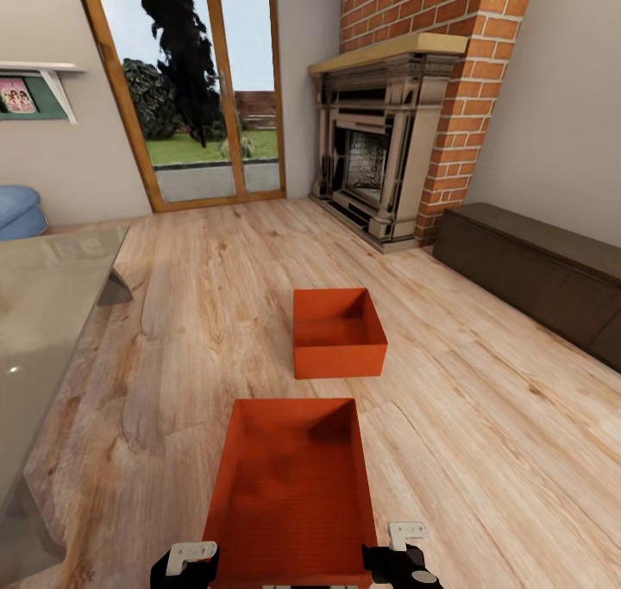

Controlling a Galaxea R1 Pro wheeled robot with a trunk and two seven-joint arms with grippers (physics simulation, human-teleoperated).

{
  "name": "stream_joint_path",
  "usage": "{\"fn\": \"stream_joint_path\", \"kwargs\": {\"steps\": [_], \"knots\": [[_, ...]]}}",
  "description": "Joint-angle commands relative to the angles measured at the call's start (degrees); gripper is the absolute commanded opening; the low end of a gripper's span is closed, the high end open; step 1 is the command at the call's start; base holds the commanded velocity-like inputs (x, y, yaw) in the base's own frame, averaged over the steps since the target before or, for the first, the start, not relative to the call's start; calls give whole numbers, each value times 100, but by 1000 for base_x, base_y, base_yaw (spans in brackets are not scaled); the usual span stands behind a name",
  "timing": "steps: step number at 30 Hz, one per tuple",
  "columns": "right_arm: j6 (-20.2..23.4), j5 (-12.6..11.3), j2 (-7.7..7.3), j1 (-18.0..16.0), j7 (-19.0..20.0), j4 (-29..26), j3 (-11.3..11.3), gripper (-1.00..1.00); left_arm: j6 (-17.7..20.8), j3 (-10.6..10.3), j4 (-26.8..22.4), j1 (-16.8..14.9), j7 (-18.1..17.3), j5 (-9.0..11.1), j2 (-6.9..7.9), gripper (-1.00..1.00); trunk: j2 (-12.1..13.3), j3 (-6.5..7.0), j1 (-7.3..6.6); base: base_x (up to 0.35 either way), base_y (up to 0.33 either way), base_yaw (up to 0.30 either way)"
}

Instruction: Move the two storage containers from the living room to the garage. In the garage, place one container on the floor and stack the other container on top of it (either order is fine).

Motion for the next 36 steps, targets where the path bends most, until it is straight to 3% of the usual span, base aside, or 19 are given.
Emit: {"fn": "stream_joint_path", "kwargs": {"steps": [1,36], "knots": [[-17,5,1,-3,-21,6,8,100,-18,10,12,-1,-7,6,-1,100,-1,-12,-1,0,0,0],[-17,5,1,-3,-27,6,8,100,-18,10,12,-2,-7,6,-1,100,-1,-53,-1,0,0,0]]}}
